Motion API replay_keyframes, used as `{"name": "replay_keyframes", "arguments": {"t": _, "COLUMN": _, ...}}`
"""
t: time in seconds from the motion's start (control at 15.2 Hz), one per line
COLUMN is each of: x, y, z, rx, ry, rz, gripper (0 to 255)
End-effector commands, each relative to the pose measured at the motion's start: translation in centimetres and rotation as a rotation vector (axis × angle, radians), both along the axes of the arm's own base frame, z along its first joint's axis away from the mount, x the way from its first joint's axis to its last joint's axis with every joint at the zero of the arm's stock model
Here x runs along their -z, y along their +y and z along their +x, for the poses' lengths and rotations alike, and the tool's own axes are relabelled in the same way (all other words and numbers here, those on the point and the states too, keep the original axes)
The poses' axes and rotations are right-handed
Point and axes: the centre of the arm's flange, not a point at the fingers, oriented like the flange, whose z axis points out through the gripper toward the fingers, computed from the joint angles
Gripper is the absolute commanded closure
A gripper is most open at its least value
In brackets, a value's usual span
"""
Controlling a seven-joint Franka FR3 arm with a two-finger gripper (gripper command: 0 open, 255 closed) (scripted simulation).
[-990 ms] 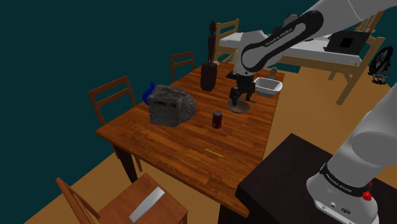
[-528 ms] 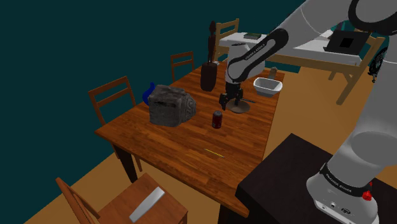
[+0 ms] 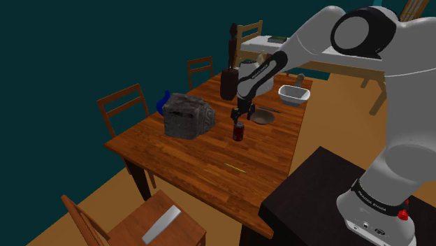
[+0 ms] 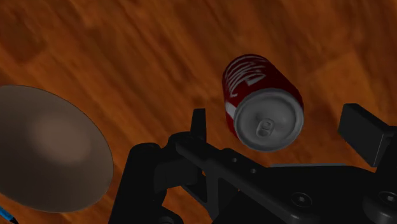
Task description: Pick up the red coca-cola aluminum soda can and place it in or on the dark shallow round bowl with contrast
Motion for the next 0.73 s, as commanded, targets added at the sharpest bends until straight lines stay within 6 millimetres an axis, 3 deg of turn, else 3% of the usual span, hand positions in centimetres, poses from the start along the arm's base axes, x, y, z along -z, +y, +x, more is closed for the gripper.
{"name": "replay_keyframes", "arguments": {"t": 0.0, "x": 1.5, "y": 0.2, "z": 1.6, "rx": 0.001, "ry": -0.006, "rz": 0.000, "gripper": 0}}
{"name": "replay_keyframes", "arguments": {"t": 0.46, "x": 5.2, "y": 0.2, "z": 1.6, "rx": 0.001, "ry": -0.006, "rz": 0.000, "gripper": 0}}
{"name": "replay_keyframes", "arguments": {"t": 0.66, "x": 5.5, "y": 0.2, "z": 1.6, "rx": 0.001, "ry": -0.006, "rz": 0.000, "gripper": 0}}
